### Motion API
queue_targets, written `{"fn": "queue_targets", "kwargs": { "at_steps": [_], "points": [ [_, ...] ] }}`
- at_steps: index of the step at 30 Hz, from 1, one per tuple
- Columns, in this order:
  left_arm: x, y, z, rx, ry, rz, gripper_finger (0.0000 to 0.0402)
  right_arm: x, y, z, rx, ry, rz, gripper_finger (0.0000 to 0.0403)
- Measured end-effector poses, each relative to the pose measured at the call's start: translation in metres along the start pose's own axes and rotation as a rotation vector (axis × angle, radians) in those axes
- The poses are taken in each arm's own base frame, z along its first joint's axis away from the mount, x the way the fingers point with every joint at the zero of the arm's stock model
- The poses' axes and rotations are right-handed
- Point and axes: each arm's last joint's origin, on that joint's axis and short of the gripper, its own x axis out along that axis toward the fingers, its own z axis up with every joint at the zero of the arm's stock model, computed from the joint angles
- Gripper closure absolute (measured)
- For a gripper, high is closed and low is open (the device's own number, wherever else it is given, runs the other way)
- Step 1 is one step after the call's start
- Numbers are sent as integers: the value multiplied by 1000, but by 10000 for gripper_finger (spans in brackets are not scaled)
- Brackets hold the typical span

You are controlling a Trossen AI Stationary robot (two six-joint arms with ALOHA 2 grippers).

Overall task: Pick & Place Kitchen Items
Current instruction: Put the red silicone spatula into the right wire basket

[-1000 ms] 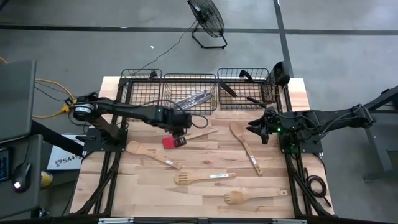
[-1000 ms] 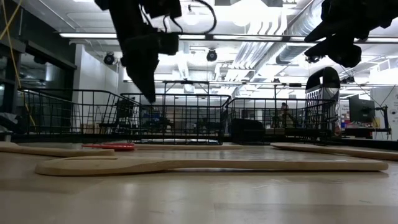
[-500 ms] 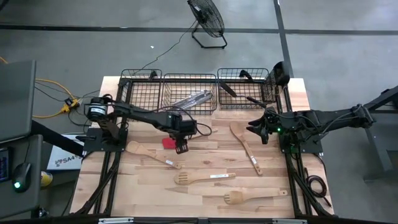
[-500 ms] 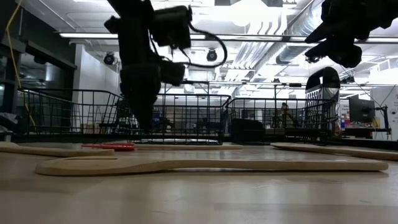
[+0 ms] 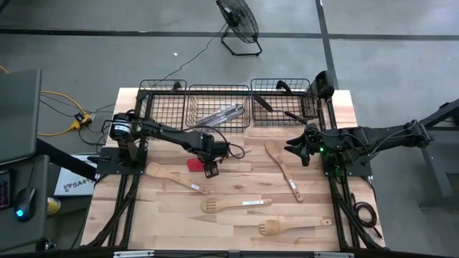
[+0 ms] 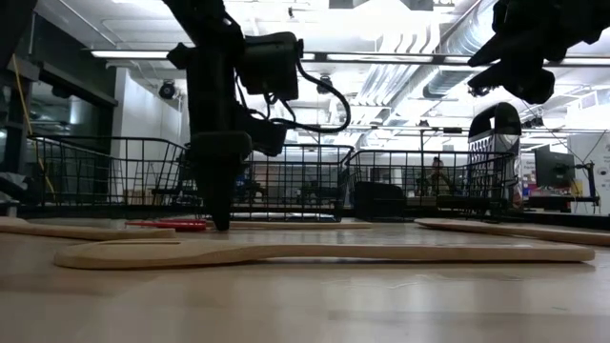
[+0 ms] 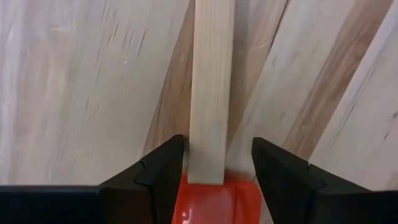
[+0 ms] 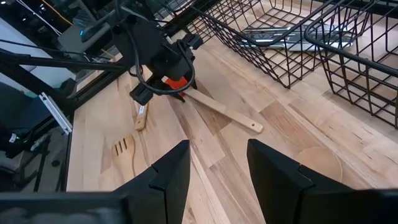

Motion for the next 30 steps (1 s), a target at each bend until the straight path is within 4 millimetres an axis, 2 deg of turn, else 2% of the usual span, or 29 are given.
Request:
{"fn": "queue_targets", "kwargs": {
  "at_steps": [6,13,19,30],
  "points": [
    [3,0,-1,-35,16,-3,218,0,0,-1,2,15,12,251],
    [5,7,1,-62,30,-20,265,0,1,-1,39,39,38,251],
    [14,15,2,-82,88,-78,300,0,2,-2,58,55,56,251],
    [16,14,1,-68,100,-79,313,0,2,-2,87,62,62,251]
  ]
}}
